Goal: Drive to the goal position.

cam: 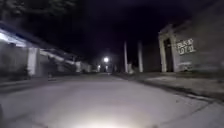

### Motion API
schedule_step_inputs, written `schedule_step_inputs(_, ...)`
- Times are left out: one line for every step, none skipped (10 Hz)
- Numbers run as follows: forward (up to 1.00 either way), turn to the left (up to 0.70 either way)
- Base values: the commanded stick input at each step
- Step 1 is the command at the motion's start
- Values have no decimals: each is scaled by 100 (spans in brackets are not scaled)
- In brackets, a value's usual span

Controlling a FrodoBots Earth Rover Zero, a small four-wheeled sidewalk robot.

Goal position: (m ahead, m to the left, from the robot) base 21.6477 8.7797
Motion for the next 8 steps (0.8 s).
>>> schedule_step_inputs(50,-45)
schedule_step_inputs(50,0)
schedule_step_inputs(50,0)
schedule_step_inputs(50,0)
schedule_step_inputs(50,0)
schedule_step_inputs(50,0)
schedule_step_inputs(50,0)
schedule_step_inputs(50,0)
